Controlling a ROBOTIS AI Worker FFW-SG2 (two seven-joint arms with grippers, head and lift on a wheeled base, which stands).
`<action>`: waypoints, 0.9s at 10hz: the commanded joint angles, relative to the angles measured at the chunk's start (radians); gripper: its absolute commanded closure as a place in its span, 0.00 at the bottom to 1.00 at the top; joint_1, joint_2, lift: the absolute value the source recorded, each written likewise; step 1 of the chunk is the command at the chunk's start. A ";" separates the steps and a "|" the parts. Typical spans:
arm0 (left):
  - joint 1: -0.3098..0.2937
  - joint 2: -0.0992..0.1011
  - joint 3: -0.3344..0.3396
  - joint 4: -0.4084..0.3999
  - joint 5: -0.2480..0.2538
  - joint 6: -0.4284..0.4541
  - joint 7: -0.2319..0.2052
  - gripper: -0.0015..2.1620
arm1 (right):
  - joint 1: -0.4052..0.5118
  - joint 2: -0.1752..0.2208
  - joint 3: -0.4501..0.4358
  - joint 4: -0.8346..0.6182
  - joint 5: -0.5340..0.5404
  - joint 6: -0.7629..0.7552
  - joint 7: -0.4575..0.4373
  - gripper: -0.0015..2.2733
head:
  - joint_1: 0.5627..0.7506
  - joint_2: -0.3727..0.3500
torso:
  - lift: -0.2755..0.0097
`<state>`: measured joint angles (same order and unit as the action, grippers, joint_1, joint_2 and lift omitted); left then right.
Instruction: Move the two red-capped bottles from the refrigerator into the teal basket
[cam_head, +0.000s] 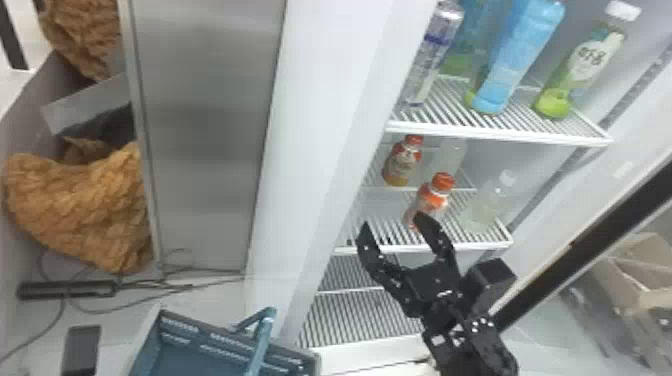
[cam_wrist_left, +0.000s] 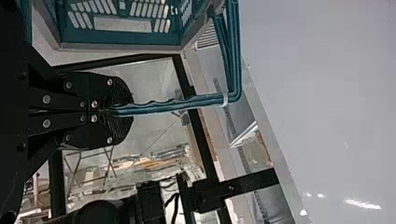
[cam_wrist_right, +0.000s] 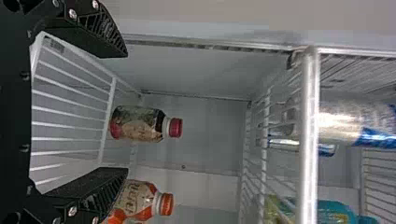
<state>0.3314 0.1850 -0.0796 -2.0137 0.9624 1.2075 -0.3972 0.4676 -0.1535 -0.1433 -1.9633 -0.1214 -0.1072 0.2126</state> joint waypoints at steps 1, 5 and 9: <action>-0.003 0.001 -0.002 0.005 0.005 0.002 0.000 0.54 | -0.041 -0.003 0.022 0.053 -0.006 -0.001 -0.009 0.07 | 0.70 0.03 | 0.18; -0.007 0.001 -0.006 0.005 0.007 0.007 0.000 0.54 | -0.144 -0.012 0.071 0.168 0.016 -0.001 -0.038 0.06 | 0.70 0.03 | 0.18; -0.005 0.001 -0.006 0.005 0.007 0.007 0.000 0.54 | -0.208 -0.012 0.075 0.247 0.036 -0.003 -0.076 0.06 | 0.70 0.03 | 0.18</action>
<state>0.3263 0.1856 -0.0856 -2.0089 0.9690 1.2149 -0.3972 0.2707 -0.1657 -0.0679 -1.7313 -0.0889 -0.1104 0.1360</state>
